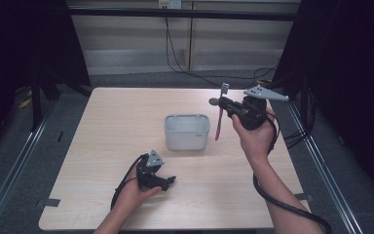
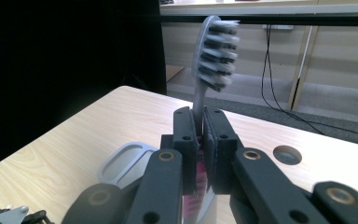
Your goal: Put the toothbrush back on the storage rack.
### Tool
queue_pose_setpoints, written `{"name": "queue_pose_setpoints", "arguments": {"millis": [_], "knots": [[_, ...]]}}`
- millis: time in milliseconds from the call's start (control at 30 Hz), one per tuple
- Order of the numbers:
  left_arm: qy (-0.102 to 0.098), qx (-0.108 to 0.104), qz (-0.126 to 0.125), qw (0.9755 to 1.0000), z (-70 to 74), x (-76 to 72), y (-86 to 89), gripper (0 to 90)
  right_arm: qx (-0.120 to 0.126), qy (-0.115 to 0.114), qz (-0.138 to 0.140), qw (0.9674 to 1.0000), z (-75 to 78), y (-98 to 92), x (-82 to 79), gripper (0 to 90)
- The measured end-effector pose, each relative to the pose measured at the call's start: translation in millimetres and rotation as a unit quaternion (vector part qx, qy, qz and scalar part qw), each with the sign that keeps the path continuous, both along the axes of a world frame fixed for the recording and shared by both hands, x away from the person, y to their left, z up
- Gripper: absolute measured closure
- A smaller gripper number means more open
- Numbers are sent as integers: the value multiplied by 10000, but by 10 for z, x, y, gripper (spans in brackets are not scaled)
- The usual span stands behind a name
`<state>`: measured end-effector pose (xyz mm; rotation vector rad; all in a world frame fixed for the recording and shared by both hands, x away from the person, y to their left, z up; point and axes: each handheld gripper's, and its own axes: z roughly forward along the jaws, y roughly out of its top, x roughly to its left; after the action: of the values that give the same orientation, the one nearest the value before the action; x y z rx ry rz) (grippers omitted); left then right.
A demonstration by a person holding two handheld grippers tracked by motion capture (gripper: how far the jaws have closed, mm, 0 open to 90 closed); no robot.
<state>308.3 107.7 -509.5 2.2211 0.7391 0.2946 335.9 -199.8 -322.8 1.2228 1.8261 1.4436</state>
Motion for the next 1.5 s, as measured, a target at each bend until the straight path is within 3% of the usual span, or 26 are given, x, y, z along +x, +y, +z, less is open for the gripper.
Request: {"name": "queue_pose_setpoints", "arguments": {"millis": [833,1500], "knots": [[10,-1,-12,10000,1,1,1,157,-57,-300,-85,9995,74,181,180,850],[4,0,0,10000,1,0,0,157,-8,-325,-189,9993,74,255,313,849]]}}
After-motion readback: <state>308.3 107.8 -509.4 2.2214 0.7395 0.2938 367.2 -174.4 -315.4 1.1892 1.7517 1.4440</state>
